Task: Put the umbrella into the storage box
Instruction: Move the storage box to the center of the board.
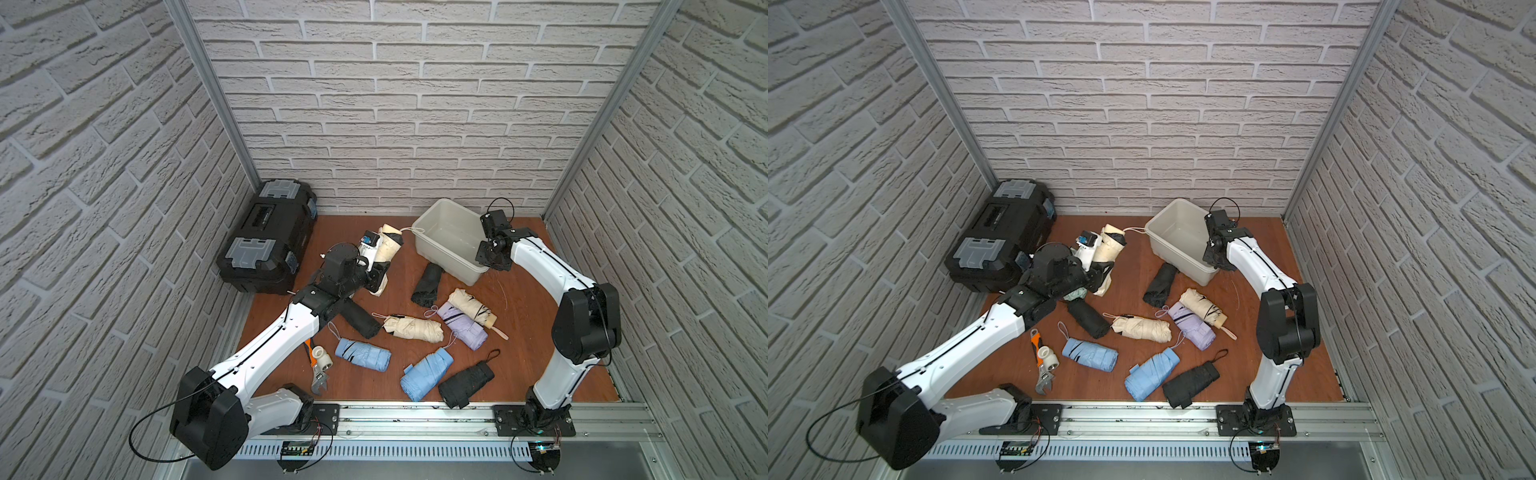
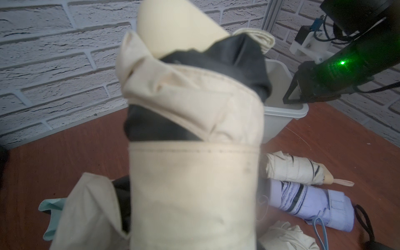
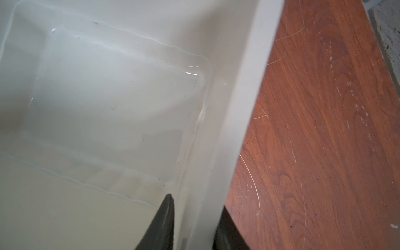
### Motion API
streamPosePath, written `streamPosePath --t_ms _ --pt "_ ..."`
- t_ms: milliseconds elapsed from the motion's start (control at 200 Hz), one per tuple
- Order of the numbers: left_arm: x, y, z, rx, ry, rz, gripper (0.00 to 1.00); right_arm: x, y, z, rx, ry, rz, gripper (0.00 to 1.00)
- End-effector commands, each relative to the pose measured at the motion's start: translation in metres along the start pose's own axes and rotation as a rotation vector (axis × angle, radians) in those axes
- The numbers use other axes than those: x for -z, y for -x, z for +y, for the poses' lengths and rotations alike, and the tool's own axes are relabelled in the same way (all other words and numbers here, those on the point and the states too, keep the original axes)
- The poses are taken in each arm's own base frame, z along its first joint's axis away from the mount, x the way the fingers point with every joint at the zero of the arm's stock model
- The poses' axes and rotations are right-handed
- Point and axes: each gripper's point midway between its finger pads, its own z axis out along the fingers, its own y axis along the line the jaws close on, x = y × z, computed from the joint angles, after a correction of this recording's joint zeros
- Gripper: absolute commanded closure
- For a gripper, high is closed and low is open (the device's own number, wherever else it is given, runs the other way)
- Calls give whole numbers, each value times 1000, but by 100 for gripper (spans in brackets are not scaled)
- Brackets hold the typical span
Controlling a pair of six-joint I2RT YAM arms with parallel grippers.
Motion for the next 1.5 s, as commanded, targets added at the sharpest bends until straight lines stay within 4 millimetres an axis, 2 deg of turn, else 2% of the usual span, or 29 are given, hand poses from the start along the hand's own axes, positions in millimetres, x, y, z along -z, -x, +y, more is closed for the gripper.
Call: streamPosePath --t_ms 0,80,175,320,485,505,610,790,905,1040,1090,1255,1295,1305,1320,1395,1495 --pt "11 48 10 29 55 -133 100 5 10 16 46 67 -13 77" --pt "14 49 15 57 79 -128 100 6 11 26 88 94 -5 82" --pt "19 53 20 98 108 -128 100 9 13 40 154 108 -13 82" --pt "25 52 28 157 146 -97 100 16 11 75 295 152 -21 83" --pt "30 41 35 225 180 -25 100 23 -4 107 433 210 20 84" --pt "30 40 35 230 182 -14 100 13 -11 111 449 210 50 84" --pt "31 34 35 261 190 37 100 14 -28 124 500 272 99 84" --pt "24 32 34 338 190 78 100 17 -53 137 586 327 166 84" --pt "14 28 31 368 187 114 100 19 -64 136 610 323 199 84" --pt "-1 27 27 401 181 140 100 22 -68 132 601 319 191 82" --pt "-8 27 27 423 183 148 100 23 -67 132 589 317 189 78" --pt "-37 29 30 496 199 176 100 23 -59 131 541 298 156 40" --pt "-44 32 29 505 201 184 100 22 -56 130 527 287 146 33" --pt "-46 32 29 507 200 188 100 31 -50 129 518 296 123 32" --pt "-49 33 29 510 203 190 100 35 -48 129 513 296 111 30" --pt "-60 32 32 535 225 214 100 39 -38 123 482 270 78 23" --pt "-72 21 39 610 275 257 100 46 -27 108 431 226 41 17"
